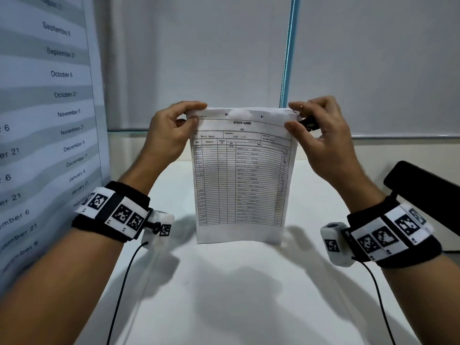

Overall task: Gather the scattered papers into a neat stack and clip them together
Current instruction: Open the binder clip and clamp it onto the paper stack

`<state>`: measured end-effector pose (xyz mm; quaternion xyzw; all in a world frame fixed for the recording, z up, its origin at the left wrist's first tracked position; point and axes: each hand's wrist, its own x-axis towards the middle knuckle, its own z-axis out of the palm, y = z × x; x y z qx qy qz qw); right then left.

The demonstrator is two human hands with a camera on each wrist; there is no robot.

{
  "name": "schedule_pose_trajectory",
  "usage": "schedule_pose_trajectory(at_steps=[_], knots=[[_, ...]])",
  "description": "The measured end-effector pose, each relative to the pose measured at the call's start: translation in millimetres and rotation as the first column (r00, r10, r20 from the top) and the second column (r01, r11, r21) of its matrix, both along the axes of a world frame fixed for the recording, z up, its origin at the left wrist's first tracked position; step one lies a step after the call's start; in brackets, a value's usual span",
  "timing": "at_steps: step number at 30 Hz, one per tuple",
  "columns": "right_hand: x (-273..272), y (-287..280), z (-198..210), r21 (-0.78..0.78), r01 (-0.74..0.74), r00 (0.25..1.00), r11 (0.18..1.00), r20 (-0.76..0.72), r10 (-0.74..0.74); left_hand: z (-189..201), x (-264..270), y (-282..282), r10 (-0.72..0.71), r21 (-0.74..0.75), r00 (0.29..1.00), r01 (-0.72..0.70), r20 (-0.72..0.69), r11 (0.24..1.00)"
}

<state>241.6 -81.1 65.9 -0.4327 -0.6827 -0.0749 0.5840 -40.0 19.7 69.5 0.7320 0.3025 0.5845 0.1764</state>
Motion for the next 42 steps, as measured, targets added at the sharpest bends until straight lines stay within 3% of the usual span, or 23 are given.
schedule_pose_trajectory(at_steps=[6,12,18,24,30,42], knots=[[-20,-22,41,-0.005,0.114,0.976,0.993,0.185,-0.111,1,5,-1,0.033,0.012,0.999,-0.033,0.009,0.999],[-58,-28,76,-0.164,0.074,0.932,0.984,0.362,-0.009,1,5,-1,0.065,0.04,0.998,-0.064,-0.017,0.997],[-89,14,86,-0.401,-0.114,0.954,0.909,0.212,0.213,3,3,-7,0.084,0.064,0.996,-0.083,-0.019,0.994],[-103,48,84,-0.357,-0.235,0.966,0.904,0.015,0.257,1,4,-11,0.067,0.026,0.998,-0.067,0.003,0.997],[-112,59,75,-0.344,-0.415,0.91,0.843,-0.181,0.374,1,3,-9,0.058,0.016,0.998,-0.058,0.023,0.998],[-110,65,75,-0.357,-0.44,0.898,0.824,-0.191,0.397,-2,4,-5,0.029,0.014,0.998,-0.03,0.057,0.999]])
